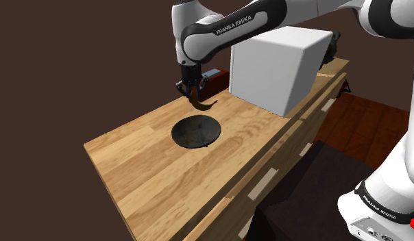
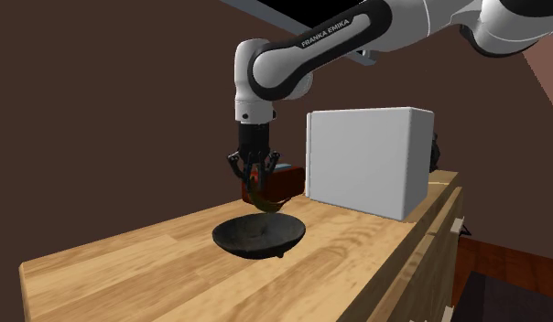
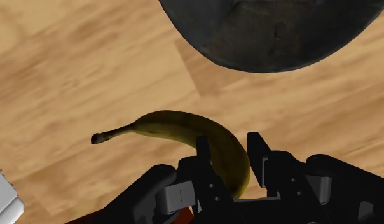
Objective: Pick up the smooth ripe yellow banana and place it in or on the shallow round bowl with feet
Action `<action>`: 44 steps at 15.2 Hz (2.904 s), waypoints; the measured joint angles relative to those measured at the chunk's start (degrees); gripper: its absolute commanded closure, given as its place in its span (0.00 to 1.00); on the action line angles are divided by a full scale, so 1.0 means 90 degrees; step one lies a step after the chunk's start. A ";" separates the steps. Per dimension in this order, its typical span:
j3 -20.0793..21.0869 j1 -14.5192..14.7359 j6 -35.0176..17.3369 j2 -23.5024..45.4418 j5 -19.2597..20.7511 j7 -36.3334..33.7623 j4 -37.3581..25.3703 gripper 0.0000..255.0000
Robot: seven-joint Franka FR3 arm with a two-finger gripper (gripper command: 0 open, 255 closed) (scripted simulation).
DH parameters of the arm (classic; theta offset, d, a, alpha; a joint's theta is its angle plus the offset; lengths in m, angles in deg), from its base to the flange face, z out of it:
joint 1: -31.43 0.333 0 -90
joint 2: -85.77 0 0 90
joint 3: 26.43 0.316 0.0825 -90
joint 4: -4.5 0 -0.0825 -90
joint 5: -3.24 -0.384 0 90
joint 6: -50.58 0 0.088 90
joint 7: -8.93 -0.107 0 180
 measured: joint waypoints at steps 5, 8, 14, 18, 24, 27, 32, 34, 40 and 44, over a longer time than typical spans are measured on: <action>0.0026 -0.0009 0.0375 -0.0136 -0.0066 0.0069 -0.0247 1.00; 0.0055 0.0034 0.0536 -0.0212 -0.0086 0.0029 -0.0329 1.00; 0.0306 0.0360 0.0386 -0.0858 -0.0171 -0.0601 0.0510 1.00; 0.0498 0.0581 0.0315 -0.1294 -0.0261 -0.1034 0.1042 1.00; 0.0732 0.0891 0.0192 -0.1576 -0.0300 -0.1608 0.1495 1.00; 0.0731 0.0906 -0.0043 -0.1526 -0.0257 -0.1680 0.1693 1.00; 0.0705 0.0915 -0.0402 -0.1373 -0.0157 -0.1762 0.1919 1.00; 0.0697 0.0919 -0.0560 -0.1338 -0.0122 -0.1797 0.2034 1.00; 0.0696 0.0943 -0.0884 -0.1226 -0.0032 -0.1866 0.2142 1.00; 0.0681 0.0932 -0.0876 -0.1199 -0.0023 -0.1880 0.2200 0.00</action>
